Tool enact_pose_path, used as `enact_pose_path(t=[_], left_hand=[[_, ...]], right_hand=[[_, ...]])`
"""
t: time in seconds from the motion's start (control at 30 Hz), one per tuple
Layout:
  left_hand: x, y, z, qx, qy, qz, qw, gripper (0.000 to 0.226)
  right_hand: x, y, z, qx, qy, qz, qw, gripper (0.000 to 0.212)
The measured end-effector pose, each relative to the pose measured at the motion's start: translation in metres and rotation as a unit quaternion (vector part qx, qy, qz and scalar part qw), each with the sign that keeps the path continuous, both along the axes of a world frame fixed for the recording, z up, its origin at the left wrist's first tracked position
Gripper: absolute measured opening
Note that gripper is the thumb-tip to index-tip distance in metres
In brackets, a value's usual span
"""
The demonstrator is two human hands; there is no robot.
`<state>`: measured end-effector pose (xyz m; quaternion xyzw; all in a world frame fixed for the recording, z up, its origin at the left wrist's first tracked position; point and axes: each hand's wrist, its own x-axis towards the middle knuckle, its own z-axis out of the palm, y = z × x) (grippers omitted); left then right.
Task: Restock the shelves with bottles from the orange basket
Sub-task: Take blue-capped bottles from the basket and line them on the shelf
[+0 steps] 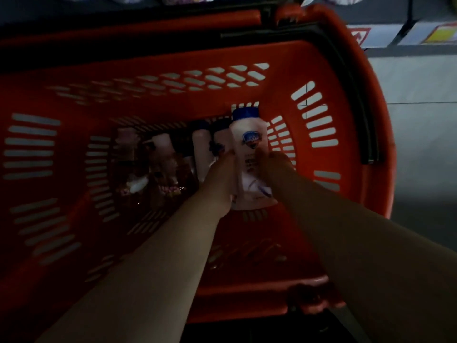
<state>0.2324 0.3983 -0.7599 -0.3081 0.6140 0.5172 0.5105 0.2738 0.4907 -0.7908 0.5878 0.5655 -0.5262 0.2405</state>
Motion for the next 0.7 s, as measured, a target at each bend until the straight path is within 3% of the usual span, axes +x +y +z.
enact_pose_path(t=[0.13, 0.27, 0.37, 0.57, 0.7], left_hand=[[-0.006, -0.004, 0.02, 0.034, 0.048, -0.036, 0.998, 0.035], [-0.007, -0.019, 0.065, 0.076, 0.089, -0.081, 0.99, 0.019], [-0.011, -0.033, 0.108, 0.104, 0.1, -0.07, 0.987, 0.021], [-0.016, -0.052, 0.206, 0.104, 0.117, -0.064, 0.986, 0.037], [-0.02, -0.066, 0.281, 0.144, 0.141, -0.039, 0.979, 0.031]], right_hand=[[0.006, -0.01, 0.023, 0.001, 0.06, 0.04, 0.997, 0.044], [0.009, -0.012, 0.07, -0.039, 0.088, -0.047, 0.994, 0.034], [0.01, -0.015, 0.12, -0.081, 0.093, -0.097, 0.988, 0.027], [0.009, -0.023, 0.236, -0.114, 0.158, -0.058, 0.979, 0.026], [0.005, -0.028, 0.318, -0.091, 0.198, -0.023, 0.976, 0.023]])
